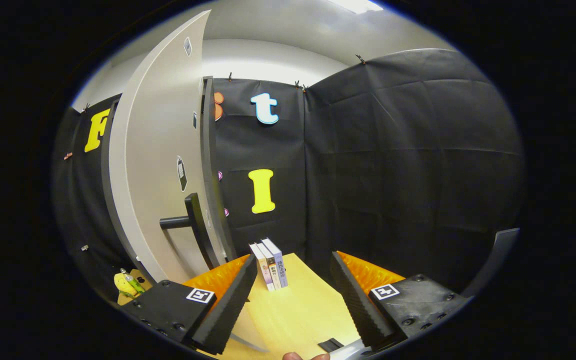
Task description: Open the shoe cabinet door, grab the shoes and put them into the shoe cabinet, then close the shoe cabinet door.
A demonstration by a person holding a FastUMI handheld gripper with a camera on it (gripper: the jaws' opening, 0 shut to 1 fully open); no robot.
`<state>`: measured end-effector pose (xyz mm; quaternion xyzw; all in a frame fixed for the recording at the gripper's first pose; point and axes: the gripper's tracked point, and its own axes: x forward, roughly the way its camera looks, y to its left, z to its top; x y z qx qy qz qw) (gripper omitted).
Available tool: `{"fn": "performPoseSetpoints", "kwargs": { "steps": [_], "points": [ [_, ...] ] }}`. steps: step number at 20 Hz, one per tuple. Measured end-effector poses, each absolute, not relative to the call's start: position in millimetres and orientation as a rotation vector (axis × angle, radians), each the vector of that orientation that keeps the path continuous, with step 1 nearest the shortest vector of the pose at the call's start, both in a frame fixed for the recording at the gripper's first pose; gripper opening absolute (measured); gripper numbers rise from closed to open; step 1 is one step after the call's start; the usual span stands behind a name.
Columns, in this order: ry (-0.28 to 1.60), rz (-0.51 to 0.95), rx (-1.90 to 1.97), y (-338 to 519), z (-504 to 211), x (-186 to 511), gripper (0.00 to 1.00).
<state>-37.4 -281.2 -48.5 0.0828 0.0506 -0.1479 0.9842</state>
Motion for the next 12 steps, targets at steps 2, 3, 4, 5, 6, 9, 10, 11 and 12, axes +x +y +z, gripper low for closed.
{"fn": "performPoseSetpoints", "kwargs": {
  "steps": [2,3,4,5,6,9,10,11,12],
  "points": [
    [0.099,-0.288,0.158,-268,-48,-39,0.97],
    [0.097,-0.278,0.160,-258,-48,-41,0.97],
    [0.097,-0.264,0.160,-246,-48,-42,0.97],
    [0.097,-0.246,0.160,-232,-48,-41,0.97],
    [0.098,-0.229,0.155,-219,-48,-41,0.97],
    [0.098,-0.180,0.131,-178,-46,-37,0.97],
    [0.098,-0.161,0.122,-162,-47,-37,0.97],
    [0.095,-0.143,0.122,-148,-47,-34,0.97],
    [0.095,-0.122,0.125,-134,-46,-31,0.97]
  ]
}}
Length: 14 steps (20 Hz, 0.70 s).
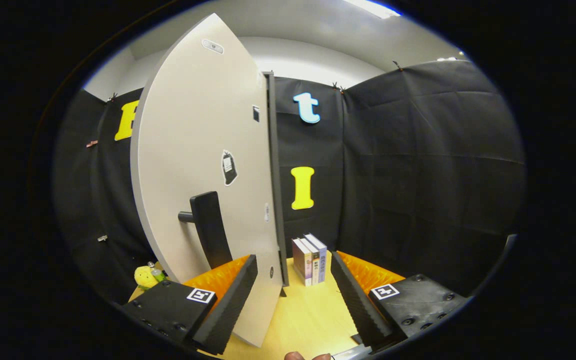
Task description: Open the shoe cabinet door, grab the shoes and put them into the shoe cabinet, then close the shoe cabinet door.
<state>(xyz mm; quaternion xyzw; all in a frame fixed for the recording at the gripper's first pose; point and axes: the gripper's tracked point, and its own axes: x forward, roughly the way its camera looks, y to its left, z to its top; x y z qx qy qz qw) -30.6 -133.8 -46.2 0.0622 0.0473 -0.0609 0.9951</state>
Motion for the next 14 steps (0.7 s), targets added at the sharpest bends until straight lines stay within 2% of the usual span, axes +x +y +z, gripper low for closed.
{"fn": "performPoseSetpoints", "kwargs": {
  "steps": [8,14],
  "points": [
    [0.100,0.081,0.125,-15,-38,4,0.98],
    [0.060,0.122,0.094,7,-24,4,0.98]
  ]
}}
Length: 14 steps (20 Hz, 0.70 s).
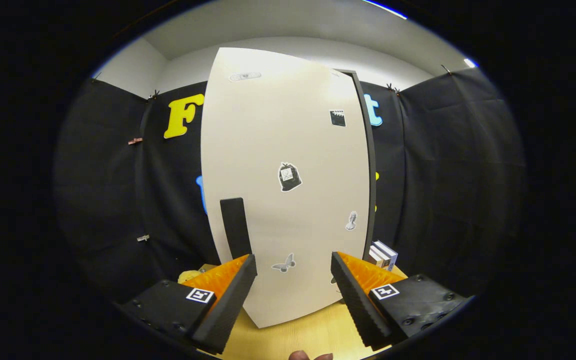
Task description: Open the shoe cabinet door, grab the shoes and put them into the shoe cabinet, then close the shoe cabinet door.
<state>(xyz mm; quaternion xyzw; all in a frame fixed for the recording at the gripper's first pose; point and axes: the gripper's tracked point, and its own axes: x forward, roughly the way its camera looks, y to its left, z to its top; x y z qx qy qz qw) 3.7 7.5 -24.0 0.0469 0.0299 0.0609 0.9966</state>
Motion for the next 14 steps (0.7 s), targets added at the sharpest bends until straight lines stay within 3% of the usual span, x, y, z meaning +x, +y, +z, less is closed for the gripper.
{"fn": "performPoseSetpoints", "kwargs": {
  "steps": [14],
  "points": [
    [0.047,0.141,0.086,17.6,-23.9,-4.3,0.98]
  ]
}}
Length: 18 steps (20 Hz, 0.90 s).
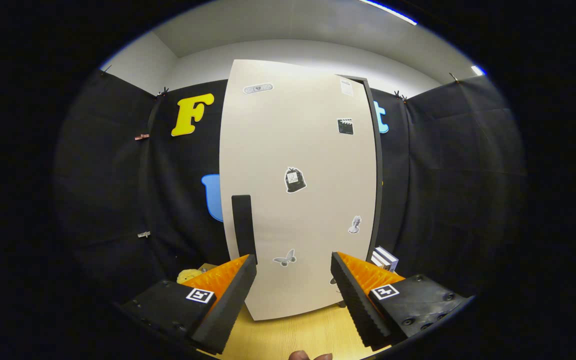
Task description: Open the shoe cabinet door, grab the shoes and put them into the shoe cabinet, then close the shoe cabinet door.
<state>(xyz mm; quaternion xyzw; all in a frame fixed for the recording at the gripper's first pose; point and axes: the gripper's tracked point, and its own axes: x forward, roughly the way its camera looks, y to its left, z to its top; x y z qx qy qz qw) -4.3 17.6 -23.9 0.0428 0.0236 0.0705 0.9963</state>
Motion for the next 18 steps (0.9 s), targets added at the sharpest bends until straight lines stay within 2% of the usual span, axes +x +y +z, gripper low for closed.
{"fn": "performPoseSetpoints", "kwargs": {
  "steps": [18],
  "points": [
    [0.048,0.145,0.099,14.0,-23.6,-4.9,0.98]
  ]
}}
